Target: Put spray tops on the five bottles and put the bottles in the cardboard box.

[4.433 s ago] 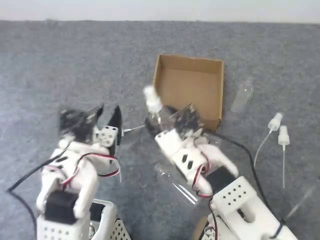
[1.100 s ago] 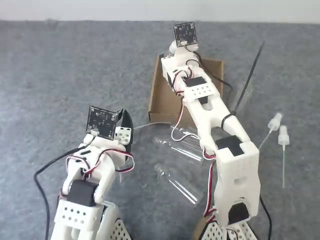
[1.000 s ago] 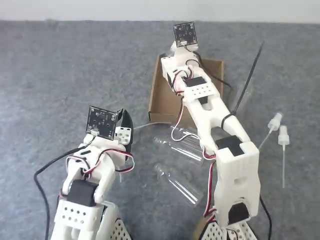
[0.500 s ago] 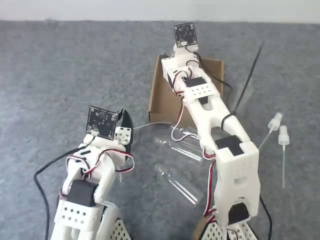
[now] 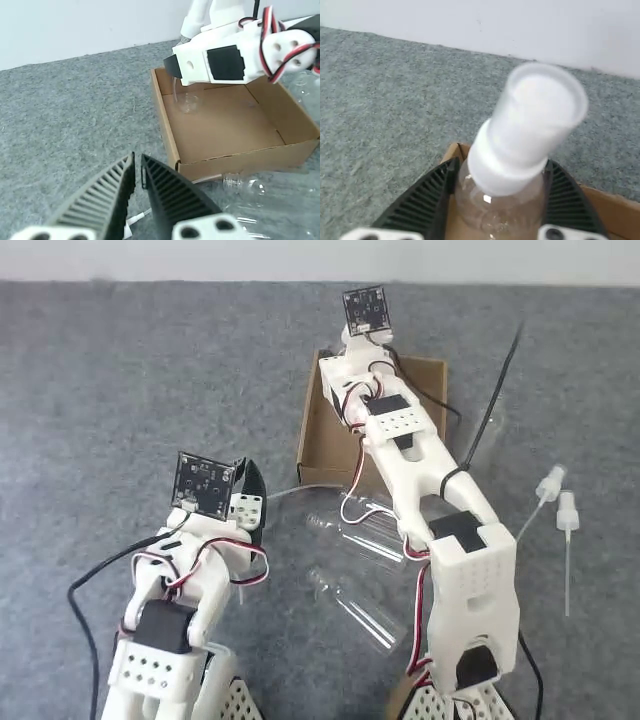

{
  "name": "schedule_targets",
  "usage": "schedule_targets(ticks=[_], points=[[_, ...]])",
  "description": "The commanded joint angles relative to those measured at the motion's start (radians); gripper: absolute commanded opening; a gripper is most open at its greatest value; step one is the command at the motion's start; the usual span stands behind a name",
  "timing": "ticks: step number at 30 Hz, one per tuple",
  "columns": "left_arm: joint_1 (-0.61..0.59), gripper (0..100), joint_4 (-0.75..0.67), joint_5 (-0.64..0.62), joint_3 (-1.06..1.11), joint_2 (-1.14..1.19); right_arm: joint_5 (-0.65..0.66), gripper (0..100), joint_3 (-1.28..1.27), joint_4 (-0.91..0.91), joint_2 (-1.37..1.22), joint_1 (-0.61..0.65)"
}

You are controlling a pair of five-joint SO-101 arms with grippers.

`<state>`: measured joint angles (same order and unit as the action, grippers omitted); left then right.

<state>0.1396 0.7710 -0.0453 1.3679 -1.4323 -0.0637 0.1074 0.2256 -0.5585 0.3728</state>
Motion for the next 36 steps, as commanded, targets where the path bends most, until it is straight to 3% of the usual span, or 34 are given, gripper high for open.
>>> schedule_targets(ticks=[1,4,11,22,36], points=[[-0.005,1,-0.026,0.0,-0.007,0.002,0.0,21.4,0.066,0.004,0.024,0.01],[-0.005,1,-0.026,0.0,-0.007,0.002,0.0,21.8,0.066,0.004,0.024,0.012],[-0.005,1,-0.026,0.0,-0.007,0.002,0.0,34.7,0.066,0.027,0.025,0.012],[-0.002,1,-0.026,0.0,-0.007,0.002,0.0,34.8,0.063,0.042,0.12,0.002],[-0.005,1,-0.029,0.0,-0.005,0.002,-0.002,34.8,0.06,0.371,0.404,0.013]])
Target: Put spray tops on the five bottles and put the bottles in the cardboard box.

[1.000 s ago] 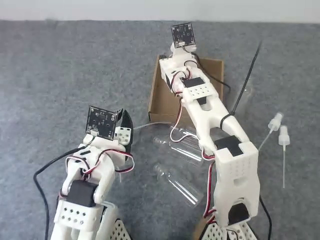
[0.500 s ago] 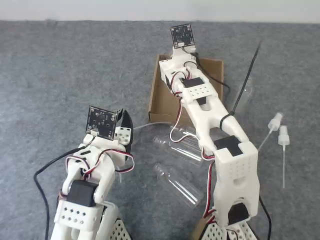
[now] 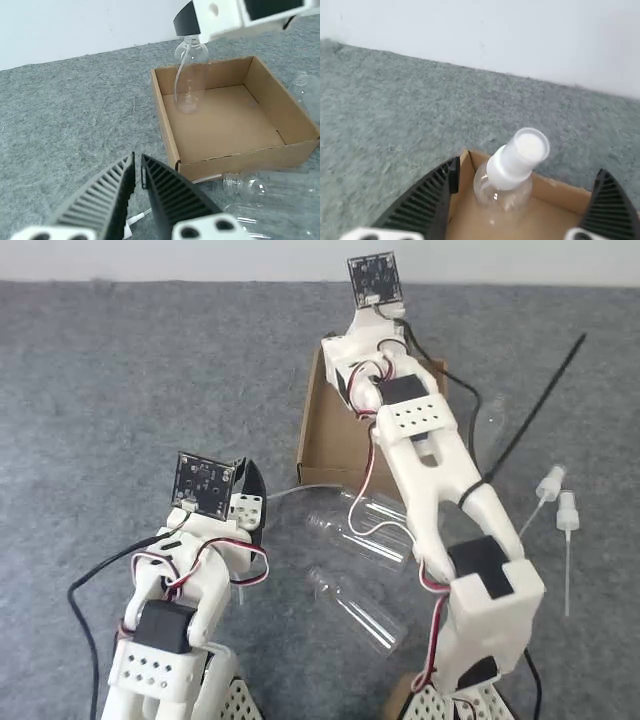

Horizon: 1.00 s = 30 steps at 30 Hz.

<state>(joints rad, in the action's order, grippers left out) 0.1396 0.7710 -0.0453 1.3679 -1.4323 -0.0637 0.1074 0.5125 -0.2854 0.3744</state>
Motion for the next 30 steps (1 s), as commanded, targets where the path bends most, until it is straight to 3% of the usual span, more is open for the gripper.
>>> schedule_targets(ticks=[1,23,30], points=[[-0.005,1,-0.029,0.0,-0.005,0.002,-0.002,34.8,0.06,0.119,0.147,0.012],[-0.005,1,-0.034,0.0,0.005,0.002,0.006,35.0,0.06,0.898,0.498,-0.002],[-0.005,1,-0.034,0.0,0.007,0.002,0.198,34.9,0.06,1.124,0.624,-0.16]])
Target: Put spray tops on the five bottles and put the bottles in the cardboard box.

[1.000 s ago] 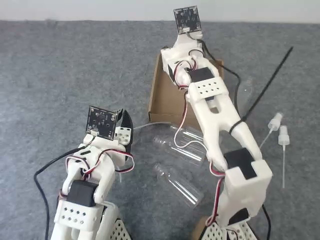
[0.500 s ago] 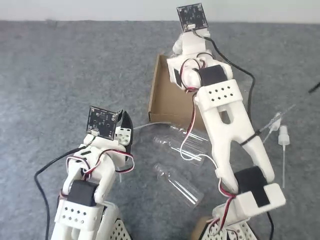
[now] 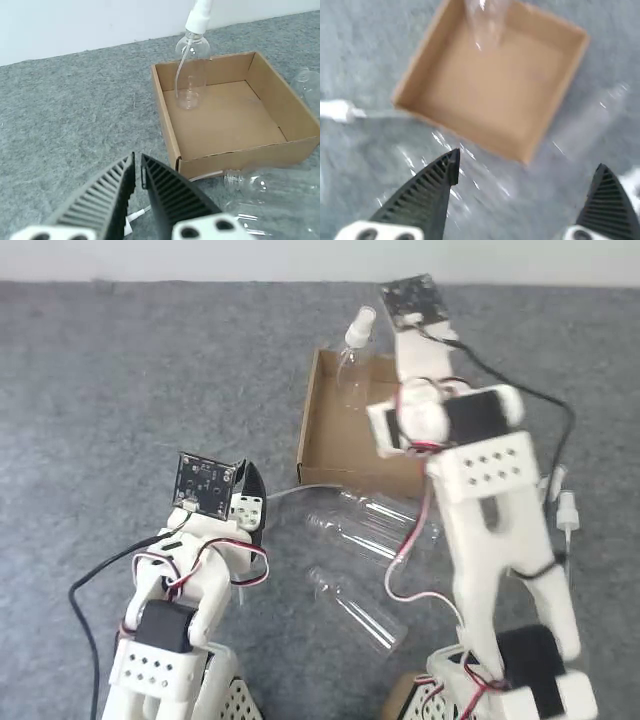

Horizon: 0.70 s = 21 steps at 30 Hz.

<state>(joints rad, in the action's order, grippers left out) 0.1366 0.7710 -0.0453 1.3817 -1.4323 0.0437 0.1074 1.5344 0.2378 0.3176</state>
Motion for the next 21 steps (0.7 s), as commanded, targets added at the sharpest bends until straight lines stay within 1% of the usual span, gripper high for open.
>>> schedule_targets(ticks=[1,4,7,10,16,21], points=[[-0.002,1,-0.034,0.0,-0.007,0.002,0.1,34.9,0.058,0.125,0.11,-0.136],[-0.002,1,-0.034,0.0,-0.007,0.002,0.1,34.8,0.058,0.2,0.12,-0.22],[-0.002,1,-0.034,0.0,-0.007,0.002,0.1,34.8,0.029,0.26,0.13,-0.265],[-0.002,1,-0.034,0.0,-0.005,0.002,0.1,34.9,-0.1,0.222,0.173,-0.274],[-0.003,1,-0.034,0.0,-0.005,0.002,0.1,34.7,-0.42,0.074,0.306,-0.271],[-0.003,1,-0.034,0.0,-0.005,0.002,0.101,34.7,-0.612,0.056,0.455,-0.271]])
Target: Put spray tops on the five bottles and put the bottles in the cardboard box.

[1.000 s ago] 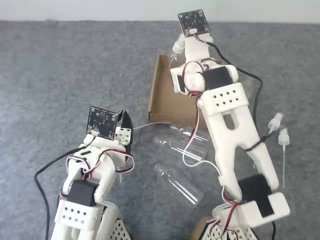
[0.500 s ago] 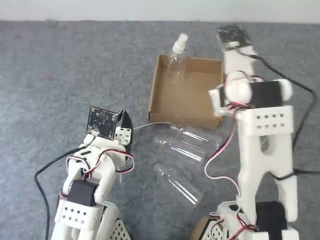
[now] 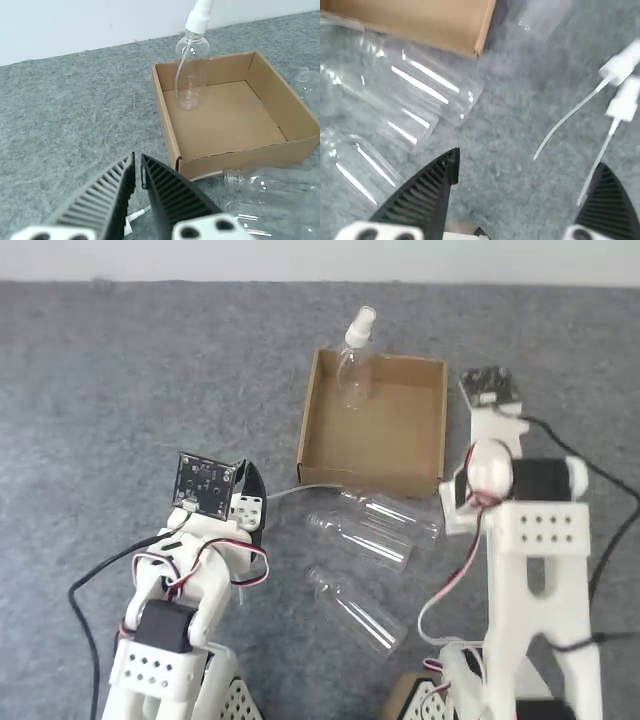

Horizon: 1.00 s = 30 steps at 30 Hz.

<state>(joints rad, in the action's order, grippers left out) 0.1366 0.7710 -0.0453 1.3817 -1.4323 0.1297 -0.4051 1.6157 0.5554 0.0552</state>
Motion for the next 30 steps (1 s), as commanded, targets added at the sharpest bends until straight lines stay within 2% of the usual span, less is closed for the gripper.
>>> schedule_targets(ticks=[1,8,13,16,21,25,30], points=[[-0.003,1,-0.034,0.0,-0.005,0.002,0.015,34.7,-0.132,-0.027,0.171,-0.008],[0.0,1,-0.034,-0.002,-0.005,0.002,0.021,34.7,-0.305,-0.031,0.378,-0.01],[0.028,1,-0.098,-0.009,-0.01,0.002,0.137,34.7,-0.39,-0.028,0.495,-0.018],[0.018,1,-0.098,-0.005,-0.005,0.002,0.158,34.7,-0.397,-0.022,0.556,-0.05],[-0.021,1,-0.043,-0.008,0.016,0.002,0.167,34.7,-0.397,0.024,0.579,-0.074],[-0.023,1,-0.006,-0.003,0.021,0.002,0.233,34.7,-0.396,0.027,0.579,-0.076],[-0.025,1,0.011,0.0,0.027,0.002,0.245,34.9,-0.393,0.019,0.579,-0.076]])
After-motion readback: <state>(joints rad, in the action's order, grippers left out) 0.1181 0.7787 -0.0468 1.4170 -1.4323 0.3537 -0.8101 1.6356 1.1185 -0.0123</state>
